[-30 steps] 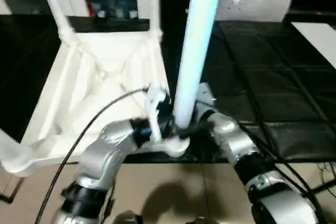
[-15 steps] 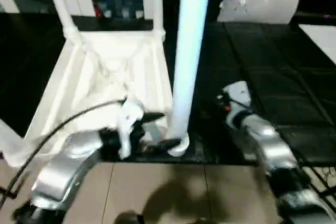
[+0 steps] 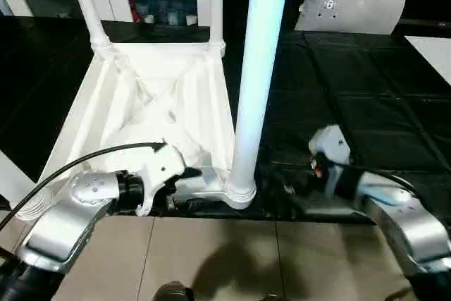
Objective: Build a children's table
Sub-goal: Rotate table base, then rotate leg to tighten
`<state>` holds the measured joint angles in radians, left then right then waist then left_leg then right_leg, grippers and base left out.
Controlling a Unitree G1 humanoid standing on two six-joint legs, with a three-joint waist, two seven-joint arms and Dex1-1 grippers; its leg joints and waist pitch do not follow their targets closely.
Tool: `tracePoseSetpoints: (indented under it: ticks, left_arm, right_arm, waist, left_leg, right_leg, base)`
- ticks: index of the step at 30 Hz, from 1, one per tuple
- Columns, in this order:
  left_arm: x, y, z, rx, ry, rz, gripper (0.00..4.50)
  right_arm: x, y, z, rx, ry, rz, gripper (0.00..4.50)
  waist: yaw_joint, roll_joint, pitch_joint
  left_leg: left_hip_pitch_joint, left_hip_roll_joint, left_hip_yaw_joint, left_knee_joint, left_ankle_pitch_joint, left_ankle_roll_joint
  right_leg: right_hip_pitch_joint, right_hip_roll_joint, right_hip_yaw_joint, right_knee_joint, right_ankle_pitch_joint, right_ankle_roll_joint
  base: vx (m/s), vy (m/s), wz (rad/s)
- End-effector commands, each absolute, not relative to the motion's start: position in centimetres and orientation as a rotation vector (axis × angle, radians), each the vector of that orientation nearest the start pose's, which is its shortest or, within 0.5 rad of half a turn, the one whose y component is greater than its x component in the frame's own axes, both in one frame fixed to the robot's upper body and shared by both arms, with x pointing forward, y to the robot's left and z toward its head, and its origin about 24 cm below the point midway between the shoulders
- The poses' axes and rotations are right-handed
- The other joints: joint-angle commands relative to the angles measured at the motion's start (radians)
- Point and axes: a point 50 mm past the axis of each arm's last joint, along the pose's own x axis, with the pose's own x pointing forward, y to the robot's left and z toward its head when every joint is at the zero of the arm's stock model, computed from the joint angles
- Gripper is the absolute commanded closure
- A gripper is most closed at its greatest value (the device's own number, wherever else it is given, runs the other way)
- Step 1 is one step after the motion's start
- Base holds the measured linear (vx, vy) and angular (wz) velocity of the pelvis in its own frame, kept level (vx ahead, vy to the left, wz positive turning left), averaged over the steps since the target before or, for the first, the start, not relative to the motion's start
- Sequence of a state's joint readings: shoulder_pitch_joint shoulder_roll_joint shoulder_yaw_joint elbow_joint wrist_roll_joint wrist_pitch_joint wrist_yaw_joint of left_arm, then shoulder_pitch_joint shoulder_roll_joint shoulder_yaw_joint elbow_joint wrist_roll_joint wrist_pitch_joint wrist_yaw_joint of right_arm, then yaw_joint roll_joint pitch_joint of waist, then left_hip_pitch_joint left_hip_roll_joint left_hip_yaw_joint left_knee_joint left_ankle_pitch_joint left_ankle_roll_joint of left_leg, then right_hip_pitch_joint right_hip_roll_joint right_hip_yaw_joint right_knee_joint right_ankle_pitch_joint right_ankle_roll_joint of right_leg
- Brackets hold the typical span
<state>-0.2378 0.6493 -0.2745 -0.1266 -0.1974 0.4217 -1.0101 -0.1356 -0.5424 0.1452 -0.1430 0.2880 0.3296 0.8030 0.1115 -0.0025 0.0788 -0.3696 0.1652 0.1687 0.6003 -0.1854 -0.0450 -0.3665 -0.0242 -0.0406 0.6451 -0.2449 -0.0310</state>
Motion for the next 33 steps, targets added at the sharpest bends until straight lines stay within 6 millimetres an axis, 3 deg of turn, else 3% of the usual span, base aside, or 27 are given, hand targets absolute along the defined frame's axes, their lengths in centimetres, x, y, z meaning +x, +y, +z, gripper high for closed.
tracePoseSetpoints:
  ticks: [1, 4, 5, 10, 11, 14, 16, 25, 33]
  left_arm:
    - [25.6, 16.4, 7.8, 0.425, 0.445, -1.226, 1.61]
    - [25.9, 16.3, 7.5, 0.436, 0.473, -1.253, 1.66]
    - [26.0, 16.3, 7.4, 0.440, 0.480, -1.259, 1.95]
    - [26.7, 16.1, 6.8, 0.454, 0.524, -1.288, 2.22]
    - [26.8, 16.2, 6.8, 0.461, 0.530, -1.289, 2.48]
    - [27.2, 16.2, 6.8, 0.470, 0.534, -1.283, 2.55]
    - [27.6, 16.3, 6.7, 0.477, 0.531, -1.281, 2.86]
    - [28.2, 16.4, 6.5, 0.493, 0.541, -1.289, 3.37]
    - [28.2, 16.2, 6.4, 0.491, 0.514, -1.321, 4.16]
  right_arm:
    - [24.5, -16.7, 8.5, -0.229, 0.251, 1.029, 0.00]
    - [23.9, -16.7, 8.8, -0.235, 0.284, 1.087, 0.00]
    - [23.8, -16.7, 8.9, -0.238, 0.289, 1.093, 0.00]
    - [23.3, -16.2, 8.9, -0.243, 0.324, 1.165, 0.00]
    - [23.2, -16.1, 9.0, -0.246, 0.327, 1.172, 0.00]
    - [23.3, -16.0, 9.0, -0.249, 0.328, 1.169, 0.00]
    - [23.4, -16.0, 9.1, -0.253, 0.323, 1.161, 0.00]
    - [23.6, -16.0, 9.2, -0.270, 0.321, 1.147, 0.00]
    - [23.8, -15.8, 9.2, -0.271, 0.313, 1.138, 0.00]
  waist:
    - [0.002, 0.003, -0.060]
    - [0.005, 0.002, -0.061]
    - [0.005, 0.003, -0.060]
    - [0.004, 0.001, -0.062]
    - [0.005, 0.000, -0.062]
    - [0.005, 0.003, -0.064]
    - [0.005, 0.000, -0.063]
    - [0.007, 0.002, -0.062]
    - [0.007, 0.002, -0.062]
  left_leg:
    - [0.013, 0.064, -0.027, -0.071, -0.160, 0.032]
    - [0.012, 0.068, -0.028, -0.070, -0.147, 0.042]
    - [0.011, 0.067, -0.028, -0.070, -0.150, 0.042]
    - [0.011, 0.070, -0.030, -0.069, -0.148, 0.037]
    - [0.012, 0.069, -0.029, -0.069, -0.143, 0.039]
    - [0.011, 0.068, -0.029, -0.067, -0.131, 0.041]
    - [0.010, 0.069, -0.029, -0.067, -0.129, 0.041]
    - [0.012, 0.071, -0.030, -0.068, -0.143, 0.036]
    - [0.013, 0.072, -0.030, -0.069, -0.157, 0.030]
  right_leg:
    - [0.030, -0.114, 0.065, -0.098, -0.149, -0.140]
    - [0.031, -0.117, 0.063, -0.095, -0.129, -0.148]
    - [0.031, -0.117, 0.063, -0.096, -0.143, -0.148]
    - [0.033, -0.121, 0.063, -0.096, -0.158, -0.153]
    - [0.032, -0.121, 0.063, -0.096, -0.149, -0.153]
    - [0.032, -0.120, 0.062, -0.093, -0.118, -0.163]
    - [0.033, -0.121, 0.062, -0.092, -0.111, -0.168]
    - [0.033, -0.124, 0.062, -0.094, -0.133, -0.171]
    - [0.033, -0.126, 0.062, -0.096, -0.158, -0.172]
  base:
    - [0.000, 0.000, 0.00]
    - [0.000, 0.000, 0.00]
    - [0.000, 0.000, 0.00]
    - [0.000, 0.000, 0.00]
    - [0.000, 0.000, 0.00]
    - [0.000, 0.000, 0.00]
    - [0.000, 0.000, 0.00]
    - [0.000, 0.000, 0.00]
    - [0.000, 0.000, 0.00]
